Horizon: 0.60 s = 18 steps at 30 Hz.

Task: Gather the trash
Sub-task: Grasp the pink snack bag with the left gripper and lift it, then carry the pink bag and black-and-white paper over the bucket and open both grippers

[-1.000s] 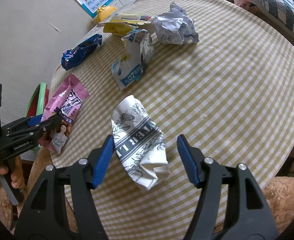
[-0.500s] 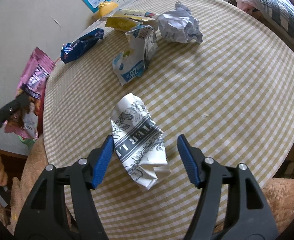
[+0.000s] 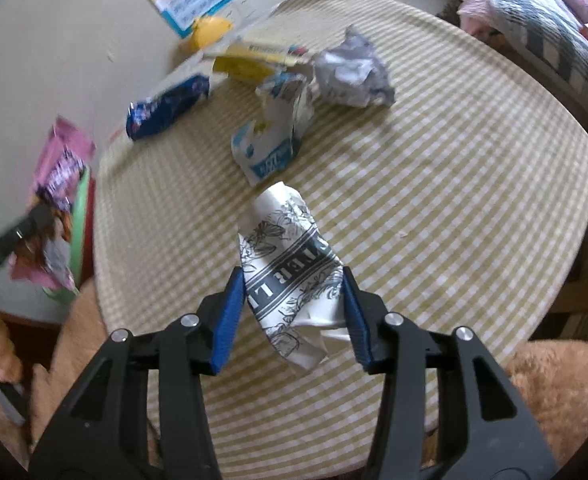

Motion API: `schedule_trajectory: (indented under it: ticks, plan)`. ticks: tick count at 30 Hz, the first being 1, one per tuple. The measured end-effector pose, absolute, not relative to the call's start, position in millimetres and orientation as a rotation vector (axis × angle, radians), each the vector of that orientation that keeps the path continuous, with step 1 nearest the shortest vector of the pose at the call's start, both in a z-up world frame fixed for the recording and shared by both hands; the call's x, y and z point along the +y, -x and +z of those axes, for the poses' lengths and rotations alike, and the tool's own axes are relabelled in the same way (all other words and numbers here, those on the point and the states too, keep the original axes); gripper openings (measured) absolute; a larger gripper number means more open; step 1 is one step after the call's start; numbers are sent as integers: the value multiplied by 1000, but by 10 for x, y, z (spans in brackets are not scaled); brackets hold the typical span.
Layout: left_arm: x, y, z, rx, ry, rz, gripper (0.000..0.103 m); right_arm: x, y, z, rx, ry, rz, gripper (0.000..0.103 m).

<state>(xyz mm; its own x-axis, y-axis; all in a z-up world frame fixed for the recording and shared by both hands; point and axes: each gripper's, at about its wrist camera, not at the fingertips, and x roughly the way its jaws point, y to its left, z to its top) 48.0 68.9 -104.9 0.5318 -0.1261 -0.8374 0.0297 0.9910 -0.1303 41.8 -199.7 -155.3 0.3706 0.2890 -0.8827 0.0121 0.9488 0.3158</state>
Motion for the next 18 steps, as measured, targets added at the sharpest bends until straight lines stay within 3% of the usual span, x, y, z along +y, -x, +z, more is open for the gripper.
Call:
schedule_trajectory:
  ticks: [18]
  plan:
    - [1361,-345,-1069,973,231,-7,42,-1214,-483,-1045,1125,-266,310,46]
